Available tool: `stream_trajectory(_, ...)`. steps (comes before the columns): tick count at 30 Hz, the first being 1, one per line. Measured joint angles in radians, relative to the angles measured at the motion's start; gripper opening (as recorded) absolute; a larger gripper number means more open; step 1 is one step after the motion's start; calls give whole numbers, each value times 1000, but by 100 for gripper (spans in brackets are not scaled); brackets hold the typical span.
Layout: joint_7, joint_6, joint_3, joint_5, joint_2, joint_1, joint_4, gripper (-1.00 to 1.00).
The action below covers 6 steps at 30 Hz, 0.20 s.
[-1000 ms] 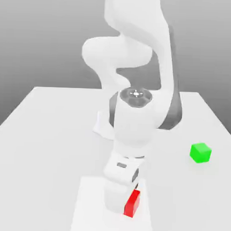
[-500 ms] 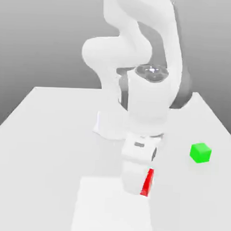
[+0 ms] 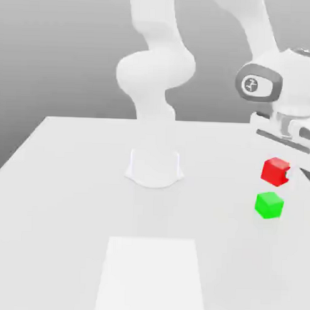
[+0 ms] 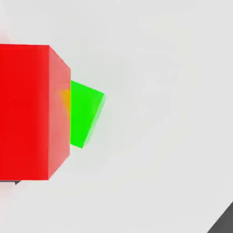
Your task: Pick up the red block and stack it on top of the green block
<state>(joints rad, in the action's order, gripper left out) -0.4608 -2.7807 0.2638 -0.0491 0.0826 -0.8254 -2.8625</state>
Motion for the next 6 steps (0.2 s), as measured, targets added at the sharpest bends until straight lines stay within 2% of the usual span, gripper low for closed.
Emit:
stream_trajectory(3, 56, -99, -19, 82, -106, -1, 3, -100)
stream_trajectory(4, 73, -123, -28, 105, -131, -3, 4, 100)
stream_trajectory(6, 73, -123, -28, 105, -131, -3, 4, 100)
